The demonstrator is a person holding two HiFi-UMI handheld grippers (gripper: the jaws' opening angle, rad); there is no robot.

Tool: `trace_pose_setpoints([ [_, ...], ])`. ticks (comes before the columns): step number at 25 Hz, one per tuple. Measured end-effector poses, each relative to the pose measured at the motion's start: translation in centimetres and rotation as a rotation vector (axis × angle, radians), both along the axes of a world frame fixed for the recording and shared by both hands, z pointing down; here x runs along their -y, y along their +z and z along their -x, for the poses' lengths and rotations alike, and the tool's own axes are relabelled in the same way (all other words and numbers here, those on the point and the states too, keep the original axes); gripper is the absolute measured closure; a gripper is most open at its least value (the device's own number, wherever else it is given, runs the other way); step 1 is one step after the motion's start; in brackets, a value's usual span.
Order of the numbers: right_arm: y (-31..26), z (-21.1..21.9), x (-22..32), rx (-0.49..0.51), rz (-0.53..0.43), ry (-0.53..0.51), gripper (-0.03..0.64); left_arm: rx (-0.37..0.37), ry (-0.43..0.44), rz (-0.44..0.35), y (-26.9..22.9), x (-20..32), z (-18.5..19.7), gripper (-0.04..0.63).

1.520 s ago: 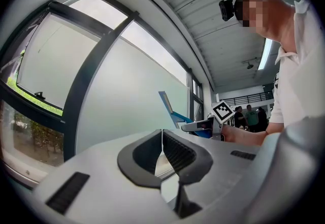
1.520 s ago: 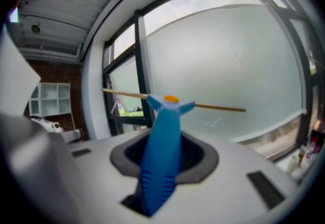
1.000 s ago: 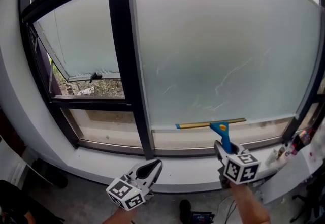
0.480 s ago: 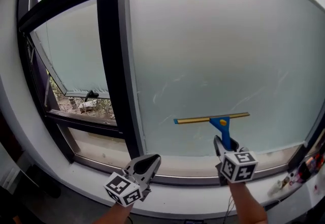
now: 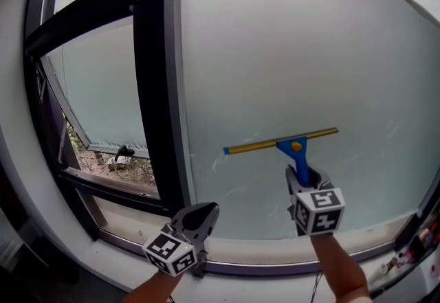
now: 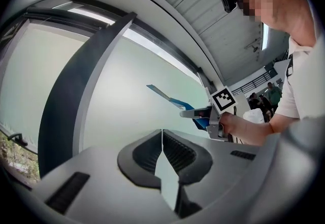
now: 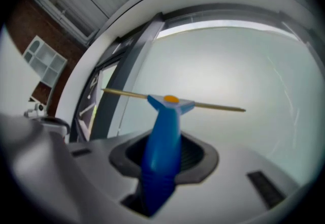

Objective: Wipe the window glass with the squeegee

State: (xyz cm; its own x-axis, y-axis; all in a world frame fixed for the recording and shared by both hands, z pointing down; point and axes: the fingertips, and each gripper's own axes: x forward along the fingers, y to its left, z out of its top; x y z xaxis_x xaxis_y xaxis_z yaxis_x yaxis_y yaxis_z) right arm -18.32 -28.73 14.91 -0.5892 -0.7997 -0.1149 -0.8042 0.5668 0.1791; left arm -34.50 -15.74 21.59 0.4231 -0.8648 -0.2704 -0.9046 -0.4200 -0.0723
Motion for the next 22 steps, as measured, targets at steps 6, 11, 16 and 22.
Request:
trace_pose_setpoints([
  [6,-9.0,4.0,2.5,0.058,-0.138,0.107,0.486,0.048,-0.027,-0.088,-5.3,2.6,3.2,0.565],
  [11,-15.6,6.8,3.9,0.056,-0.224,0.189,0.488,0.103,-0.031,-0.168,-9.5,4.7,4.3,0.565],
  [16,-21.6,10.0,6.0,0.02,-0.249,0.226,0.488,0.159,-0.046,-0.201,-13.3,7.1,4.4,0.565],
  [22,-28.7,13.0,7.7,0.007,-0.329,0.273,0.486,0.164,-0.079,-0.23,-17.3,9.4,4.4,0.565],
])
